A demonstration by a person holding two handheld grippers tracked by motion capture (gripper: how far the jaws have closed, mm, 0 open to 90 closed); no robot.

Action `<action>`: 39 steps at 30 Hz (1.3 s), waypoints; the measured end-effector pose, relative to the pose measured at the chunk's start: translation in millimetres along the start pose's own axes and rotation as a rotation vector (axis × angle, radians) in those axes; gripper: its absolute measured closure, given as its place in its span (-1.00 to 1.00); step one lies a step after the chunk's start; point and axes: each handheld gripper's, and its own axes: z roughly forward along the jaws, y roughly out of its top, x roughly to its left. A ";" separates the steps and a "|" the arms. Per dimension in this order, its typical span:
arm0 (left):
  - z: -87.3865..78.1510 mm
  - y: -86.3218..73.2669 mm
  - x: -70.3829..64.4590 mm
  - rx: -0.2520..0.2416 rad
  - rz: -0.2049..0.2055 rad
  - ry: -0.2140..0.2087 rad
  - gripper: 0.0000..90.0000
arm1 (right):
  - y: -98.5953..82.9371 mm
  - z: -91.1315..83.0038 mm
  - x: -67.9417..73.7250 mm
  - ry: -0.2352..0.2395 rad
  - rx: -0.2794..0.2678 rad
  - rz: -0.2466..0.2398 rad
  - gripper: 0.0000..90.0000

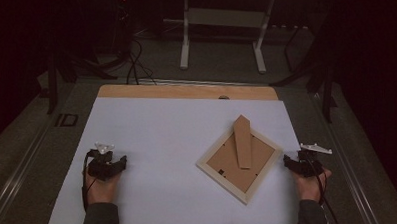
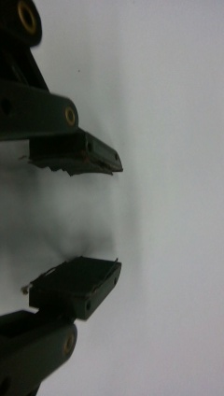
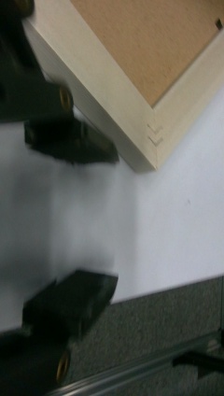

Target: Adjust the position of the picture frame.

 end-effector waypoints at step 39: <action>-22.5 9.7 -27.3 -0.108 0.125 -0.252 0.57 | -0.4 -10.6 15.6 0.123 -0.012 -0.054 1.00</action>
